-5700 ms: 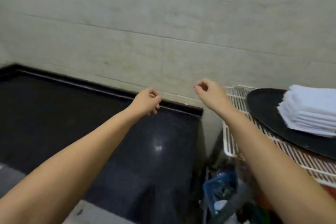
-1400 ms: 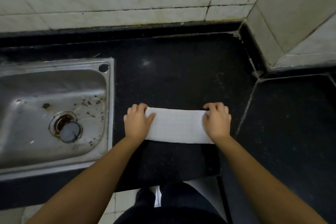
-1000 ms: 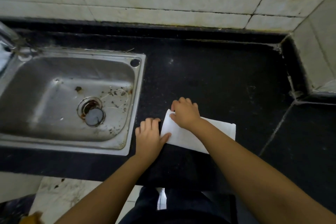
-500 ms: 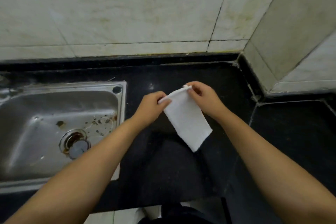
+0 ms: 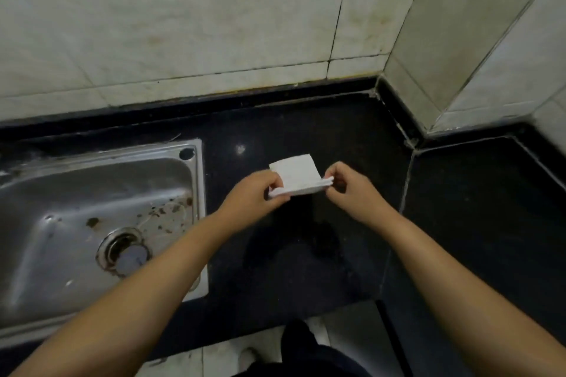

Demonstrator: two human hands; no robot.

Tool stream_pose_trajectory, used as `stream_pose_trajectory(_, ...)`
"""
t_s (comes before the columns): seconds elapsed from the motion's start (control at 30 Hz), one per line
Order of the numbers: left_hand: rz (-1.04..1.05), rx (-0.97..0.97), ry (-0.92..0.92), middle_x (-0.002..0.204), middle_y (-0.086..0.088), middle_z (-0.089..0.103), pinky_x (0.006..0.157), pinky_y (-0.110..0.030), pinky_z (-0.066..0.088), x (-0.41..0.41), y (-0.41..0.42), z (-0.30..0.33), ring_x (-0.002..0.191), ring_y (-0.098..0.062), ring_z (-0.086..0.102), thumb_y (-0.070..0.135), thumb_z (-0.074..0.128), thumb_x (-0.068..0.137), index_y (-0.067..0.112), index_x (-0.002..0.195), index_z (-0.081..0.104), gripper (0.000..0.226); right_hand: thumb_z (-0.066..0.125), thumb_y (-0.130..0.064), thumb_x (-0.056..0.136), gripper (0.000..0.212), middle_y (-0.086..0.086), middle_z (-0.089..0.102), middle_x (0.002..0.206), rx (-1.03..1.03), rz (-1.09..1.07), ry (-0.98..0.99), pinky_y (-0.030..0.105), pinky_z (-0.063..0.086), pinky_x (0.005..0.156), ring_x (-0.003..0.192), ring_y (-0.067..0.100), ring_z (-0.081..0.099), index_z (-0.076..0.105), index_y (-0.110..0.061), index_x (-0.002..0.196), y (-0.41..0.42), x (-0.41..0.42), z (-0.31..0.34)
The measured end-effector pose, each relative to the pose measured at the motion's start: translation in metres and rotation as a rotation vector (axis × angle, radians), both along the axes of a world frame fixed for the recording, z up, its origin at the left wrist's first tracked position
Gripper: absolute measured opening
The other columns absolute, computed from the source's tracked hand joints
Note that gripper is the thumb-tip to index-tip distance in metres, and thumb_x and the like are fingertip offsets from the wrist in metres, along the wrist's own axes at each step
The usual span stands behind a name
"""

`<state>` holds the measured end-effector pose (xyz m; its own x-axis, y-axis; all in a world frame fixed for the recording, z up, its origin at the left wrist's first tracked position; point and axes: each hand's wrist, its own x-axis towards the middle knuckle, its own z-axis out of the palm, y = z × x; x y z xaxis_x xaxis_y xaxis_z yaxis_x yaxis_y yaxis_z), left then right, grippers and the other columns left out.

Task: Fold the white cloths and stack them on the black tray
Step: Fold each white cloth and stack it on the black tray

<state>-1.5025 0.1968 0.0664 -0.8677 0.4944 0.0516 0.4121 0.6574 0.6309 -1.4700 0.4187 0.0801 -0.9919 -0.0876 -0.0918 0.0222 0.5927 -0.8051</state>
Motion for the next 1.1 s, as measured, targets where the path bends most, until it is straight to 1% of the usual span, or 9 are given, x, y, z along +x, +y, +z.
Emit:
stream_pose_trajectory(0.13, -0.114, -0.081, -0.365, 0.084, 0.004, 0.064, 0.073, -0.030, 0.049, 0.042, -0.014, -0.049, 0.080, -0.015, 0.061, 0.028, 0.064, 0.086, 0.021, 0.083, 0.059, 0.009, 0.058, -0.007, 0.086, 0.018, 0.002, 0.060, 0.077, -0.018, 0.055, -0.257, 0.014, 0.039, 0.061, 0.070, 0.005, 0.052, 0.053, -0.023, 0.081, -0.002, 0.051, -0.053)
stream_pose_trajectory(0.27, -0.023, -0.043, -0.459, 0.080, 0.004, 0.061, 0.069, -0.022, 0.045, 0.042, -0.015, -0.058, 0.074, -0.010, 0.057, 0.026, 0.064, 0.087, 0.022, 0.083, 0.060, 0.007, 0.058, -0.005, 0.087, 0.018, -0.011, 0.053, 0.068, -0.073, 0.010, -0.327, 0.011, 0.038, 0.060, 0.062, -0.003, 0.049, 0.055, -0.021, 0.080, -0.002, 0.052, -0.062)
stream_pose_trajectory(0.4, 0.183, 0.074, -0.405, 0.077, 0.008, 0.057, 0.063, -0.015, 0.040, 0.006, -0.003, -0.050, 0.071, -0.004, 0.052, 0.024, 0.064, 0.087, 0.022, 0.086, 0.060, 0.005, 0.056, -0.010, 0.089, 0.010, -0.006, 0.056, 0.076, -0.093, -0.111, -0.350, 0.018, 0.040, 0.063, 0.072, 0.007, 0.052, 0.057, -0.016, 0.082, -0.002, 0.014, -0.059)
stream_pose_trajectory(0.47, 0.267, 0.074, -0.364, 0.073, 0.010, 0.054, 0.061, -0.015, 0.038, -0.015, 0.006, -0.051, 0.068, -0.003, 0.050, 0.024, 0.064, 0.086, 0.020, 0.085, 0.059, 0.006, 0.055, -0.011, 0.089, 0.014, -0.006, 0.052, 0.073, -0.057, -0.189, -0.339, 0.021, 0.038, 0.061, 0.074, 0.011, 0.050, 0.054, -0.019, 0.077, -0.004, -0.009, -0.060)
stream_pose_trajectory(0.53, 0.334, 0.049, -0.379, 0.073, 0.007, 0.054, 0.061, -0.019, 0.040, -0.034, 0.014, -0.057, 0.069, -0.008, 0.050, 0.024, 0.062, 0.087, 0.018, 0.083, 0.058, 0.008, 0.055, -0.012, 0.089, 0.006, -0.007, 0.051, 0.074, -0.015, -0.254, -0.349, 0.020, 0.037, 0.058, 0.078, 0.012, 0.050, 0.055, -0.016, 0.085, -0.009, -0.031, -0.064)
stream_pose_trajectory(0.67, 0.385, -0.119, -0.342, 0.082, 0.002, 0.055, 0.067, -0.027, 0.042, -0.052, 0.025, -0.075, 0.078, -0.016, 0.054, 0.027, 0.060, 0.088, 0.018, 0.083, 0.056, 0.011, 0.052, -0.014, 0.090, 0.017, -0.004, 0.057, 0.085, 0.071, -0.297, -0.373, 0.029, 0.046, 0.072, 0.088, 0.019, 0.060, 0.056, -0.012, 0.107, -0.018, -0.051, -0.079)
stream_pose_trajectory(0.8, 0.447, -0.215, -0.235, 0.090, 0.002, 0.052, 0.083, -0.032, 0.039, -0.046, 0.029, -0.087, 0.092, -0.019, 0.052, 0.030, 0.059, 0.088, 0.017, 0.093, 0.056, 0.014, 0.052, -0.021, 0.092, 0.027, 0.007, 0.057, 0.116, 0.307, -0.219, -0.303, 0.042, 0.048, 0.090, 0.105, 0.025, 0.057, 0.051, -0.013, 0.119, -0.023, -0.049, -0.089)
stream_pose_trajectory(0.97, 0.660, -0.204, -0.196, 0.104, -0.001, 0.054, 0.090, -0.036, 0.036, -0.023, 0.031, -0.092, 0.101, -0.019, 0.050, 0.045, 0.054, 0.089, 0.016, 0.106, 0.049, 0.034, 0.045, -0.040, 0.096, 0.043, 0.010, 0.052, 0.124, 0.544, -0.179, -0.270, 0.040, 0.043, 0.092, 0.113, 0.026, 0.052, 0.049, -0.009, 0.125, -0.022, -0.044, -0.094)
stream_pose_trajectory(1.1, 0.621, -0.435, -0.111, 0.115, -0.006, 0.053, 0.092, -0.038, 0.036, -0.004, 0.040, -0.104, 0.109, -0.024, 0.048, 0.051, 0.045, 0.091, 0.012, 0.115, 0.050, 0.046, 0.046, -0.040, 0.096, 0.043, 0.009, 0.053, 0.126, 0.689, -0.150, -0.239, 0.037, 0.040, 0.095, 0.116, 0.025, 0.051, 0.048, -0.009, 0.125, -0.031, -0.047, -0.097)
